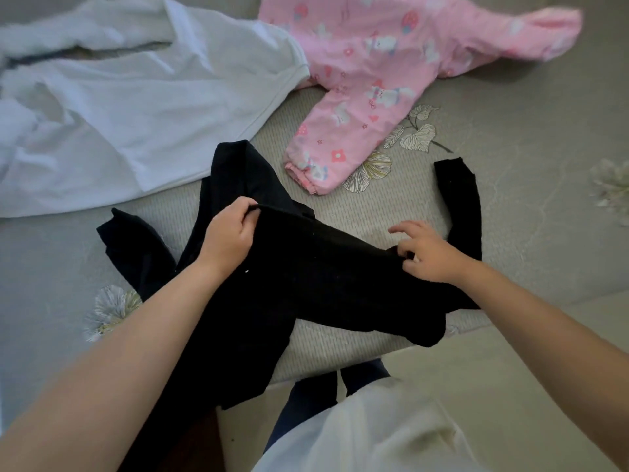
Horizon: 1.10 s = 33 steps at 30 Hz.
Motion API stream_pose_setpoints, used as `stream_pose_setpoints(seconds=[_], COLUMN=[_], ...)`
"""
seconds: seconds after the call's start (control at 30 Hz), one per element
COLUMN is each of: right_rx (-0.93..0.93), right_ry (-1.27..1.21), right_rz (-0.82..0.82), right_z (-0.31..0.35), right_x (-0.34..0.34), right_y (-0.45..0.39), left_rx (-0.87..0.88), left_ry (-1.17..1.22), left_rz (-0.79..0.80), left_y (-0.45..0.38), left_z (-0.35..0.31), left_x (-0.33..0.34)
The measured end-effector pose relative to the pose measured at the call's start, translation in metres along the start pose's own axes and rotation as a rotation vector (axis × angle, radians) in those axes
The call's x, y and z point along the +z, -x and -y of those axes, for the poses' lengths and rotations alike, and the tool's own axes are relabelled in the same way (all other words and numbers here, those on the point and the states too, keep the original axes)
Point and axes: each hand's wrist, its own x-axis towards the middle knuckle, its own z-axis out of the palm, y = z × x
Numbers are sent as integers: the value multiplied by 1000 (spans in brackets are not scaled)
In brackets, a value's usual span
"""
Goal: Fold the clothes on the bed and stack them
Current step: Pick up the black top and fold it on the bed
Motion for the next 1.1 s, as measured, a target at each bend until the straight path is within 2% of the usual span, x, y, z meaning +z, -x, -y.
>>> stream_pose_setpoints(seconds=[0.1,0.17,0.2,0.23,0.27,0.37,0.43,0.6,0.77,0.83,0.9,1.1], right_rx=[65,13,-22,-23,8,255,364,403,528,544,526,376], right_ry=[-363,-373,-357,-328,-262,-51,45,-68,-106,-140,-191,-254], right_rz=[-233,-485,-560,-572,-514,-168,-91,-436,-757,-855,-956,-1306], right_z=[23,36,42,47,48,40,33,32,23,15,10,21], right_x=[-34,-45,-47,-46,-42,-29,-32,-91,-175,-207,-238,-336], right_y=[9,12,13,12,10,9,13,33,76,99,121,166], left_rx=[-62,-87,-85,-72,-56,-71,-91,0,152,216,301,499], left_ry=[-36,-49,-53,-56,-50,32,97,214,34,-26,-128,-155], left_rz=[-174,-244,-240,-213,-175,-92,-58,-71,143,171,114,-353], left_y=[-10,-13,-12,-10,-8,1,2,-21,-58,-70,-81,-91], left_z=[-11,-14,-16,-17,-17,-16,-22,-72,-150,-186,-225,-353], left_x=[-21,-30,-32,-32,-31,-29,-32,-53,-95,-112,-126,-160])
